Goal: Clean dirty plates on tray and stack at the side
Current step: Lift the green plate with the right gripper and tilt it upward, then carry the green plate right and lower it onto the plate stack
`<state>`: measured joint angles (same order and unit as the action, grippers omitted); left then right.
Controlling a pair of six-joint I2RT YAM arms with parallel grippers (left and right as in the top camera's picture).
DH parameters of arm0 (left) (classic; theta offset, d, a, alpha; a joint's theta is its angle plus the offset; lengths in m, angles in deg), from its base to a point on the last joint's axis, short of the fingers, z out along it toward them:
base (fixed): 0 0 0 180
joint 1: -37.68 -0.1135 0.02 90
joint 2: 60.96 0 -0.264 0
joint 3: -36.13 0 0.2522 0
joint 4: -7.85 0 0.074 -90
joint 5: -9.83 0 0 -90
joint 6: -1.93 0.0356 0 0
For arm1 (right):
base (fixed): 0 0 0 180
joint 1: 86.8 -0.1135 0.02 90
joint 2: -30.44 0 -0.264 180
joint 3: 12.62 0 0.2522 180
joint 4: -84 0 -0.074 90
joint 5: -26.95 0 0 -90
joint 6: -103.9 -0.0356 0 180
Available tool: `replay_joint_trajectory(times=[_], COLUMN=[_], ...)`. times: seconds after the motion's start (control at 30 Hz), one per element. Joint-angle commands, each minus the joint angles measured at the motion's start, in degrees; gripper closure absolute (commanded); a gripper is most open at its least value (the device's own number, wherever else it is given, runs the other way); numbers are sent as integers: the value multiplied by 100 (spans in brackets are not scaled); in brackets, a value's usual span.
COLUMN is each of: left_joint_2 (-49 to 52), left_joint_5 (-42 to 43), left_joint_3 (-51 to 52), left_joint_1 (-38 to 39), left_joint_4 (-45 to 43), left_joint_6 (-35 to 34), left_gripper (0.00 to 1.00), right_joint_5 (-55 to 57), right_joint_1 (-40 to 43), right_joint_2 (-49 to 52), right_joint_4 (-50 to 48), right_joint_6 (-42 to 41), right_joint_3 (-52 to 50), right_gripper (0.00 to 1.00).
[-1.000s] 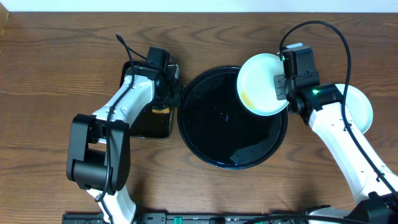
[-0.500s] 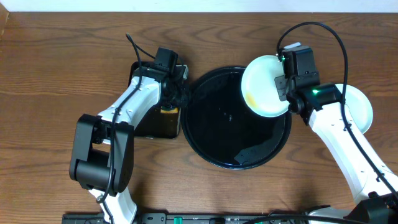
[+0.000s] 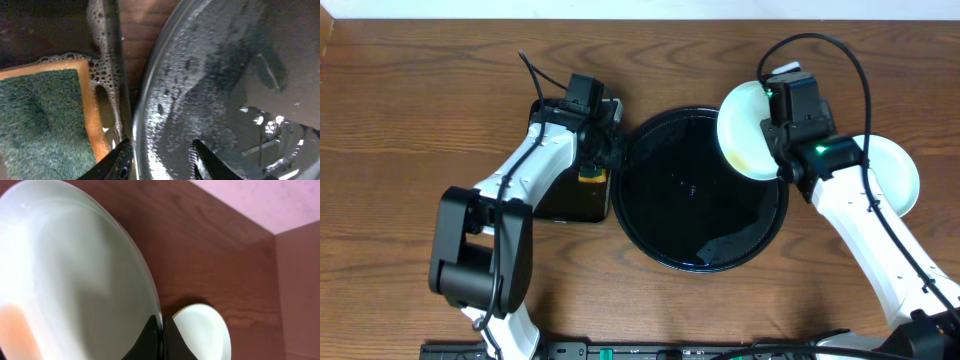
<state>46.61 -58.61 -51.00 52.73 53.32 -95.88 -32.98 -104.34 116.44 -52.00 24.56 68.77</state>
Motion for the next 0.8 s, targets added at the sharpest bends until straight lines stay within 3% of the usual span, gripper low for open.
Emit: replay_joint_trajectory(times=[0.0, 0.37, 0.77], left_joint_2=[-378, -793, -824], left_joint_5=[90, 22, 26], left_joint_3=[9, 11, 11], left_joint_1=[-20, -354, -903], left_joint_4=[-2, 201, 407], left_joint_6=[-15, -15, -15], left_gripper=[59, 57, 47], right_joint_5=[446, 2072, 2323], right_joint_1=[-243, -1270, -1523], right_joint_2=[-105, -105, -105], right_joint_4=[-114, -866, -1191], right_joint_6=[321, 1283, 1386], right_joint_3=[-20, -20, -20], right_gripper=[99, 99, 99])
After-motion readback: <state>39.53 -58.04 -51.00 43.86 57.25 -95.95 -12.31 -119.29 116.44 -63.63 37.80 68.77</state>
